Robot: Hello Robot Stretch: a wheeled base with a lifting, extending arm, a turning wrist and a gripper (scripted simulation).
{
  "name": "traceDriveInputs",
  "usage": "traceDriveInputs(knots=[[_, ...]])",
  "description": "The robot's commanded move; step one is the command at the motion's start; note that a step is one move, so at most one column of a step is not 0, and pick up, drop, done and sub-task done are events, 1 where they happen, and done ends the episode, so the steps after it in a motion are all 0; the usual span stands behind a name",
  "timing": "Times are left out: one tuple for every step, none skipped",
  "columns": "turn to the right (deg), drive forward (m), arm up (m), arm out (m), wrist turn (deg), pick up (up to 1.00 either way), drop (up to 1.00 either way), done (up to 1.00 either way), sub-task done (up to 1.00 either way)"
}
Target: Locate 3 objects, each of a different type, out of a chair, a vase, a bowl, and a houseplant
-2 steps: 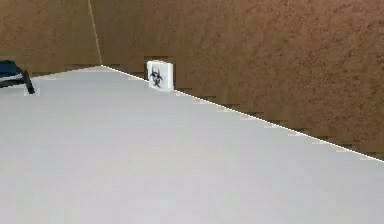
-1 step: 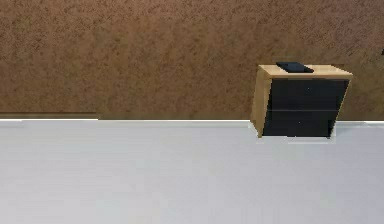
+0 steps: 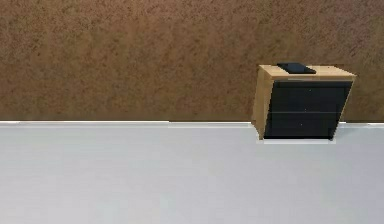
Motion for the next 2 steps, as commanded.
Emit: traceDriveInputs(knots=[[45.0, 0.0, 0.0, 0.0, 0.0, 0.0, 0.0, 0.0, 0.0], [18.0, 0.0, 0.0, 0.0, 0.0, 0.0, 0.0, 0.0, 0.0]])
